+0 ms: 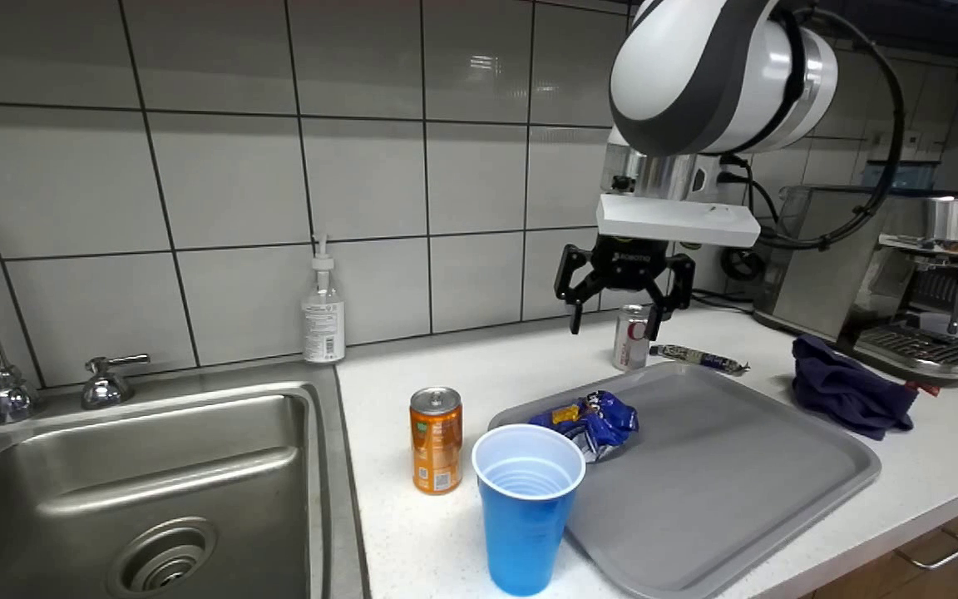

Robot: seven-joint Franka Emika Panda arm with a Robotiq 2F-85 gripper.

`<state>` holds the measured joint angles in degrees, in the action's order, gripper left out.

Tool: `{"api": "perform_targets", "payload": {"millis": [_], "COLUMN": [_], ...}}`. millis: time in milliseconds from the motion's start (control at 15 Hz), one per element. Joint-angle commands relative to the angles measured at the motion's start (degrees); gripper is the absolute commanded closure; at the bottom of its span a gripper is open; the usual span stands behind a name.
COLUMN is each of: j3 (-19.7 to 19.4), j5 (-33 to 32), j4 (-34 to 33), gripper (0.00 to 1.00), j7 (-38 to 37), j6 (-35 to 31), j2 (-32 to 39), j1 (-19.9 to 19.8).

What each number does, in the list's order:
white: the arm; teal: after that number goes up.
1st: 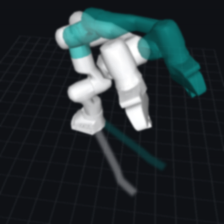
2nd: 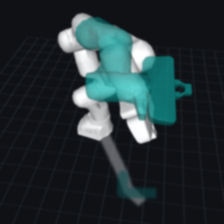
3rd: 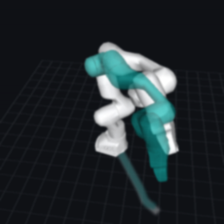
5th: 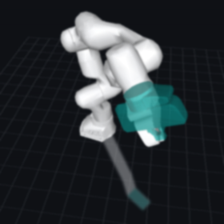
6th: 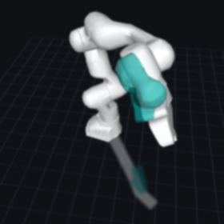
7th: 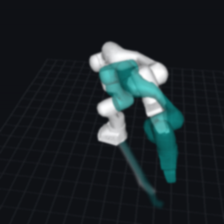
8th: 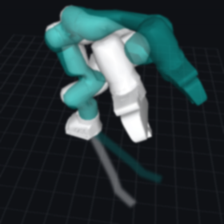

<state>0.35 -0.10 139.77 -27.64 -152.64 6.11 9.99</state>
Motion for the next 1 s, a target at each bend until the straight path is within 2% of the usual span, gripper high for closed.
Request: {"api": "perform_targets", "payload": {"millis": [0,467,933], "j3": [2.26,4.85,7.85], "j5": [3.82,9.97,11.23], "j4": [4.91,9.35,12.86], "gripper": [0.0,0.0,0.0], "j7": [5.51,10.98,11.77], "j6": [-1.32,-1.22,-1.28], "j2": [-5.71,-11.56,-15.0], "j1": [-1.41,-0.56,0.98]}}
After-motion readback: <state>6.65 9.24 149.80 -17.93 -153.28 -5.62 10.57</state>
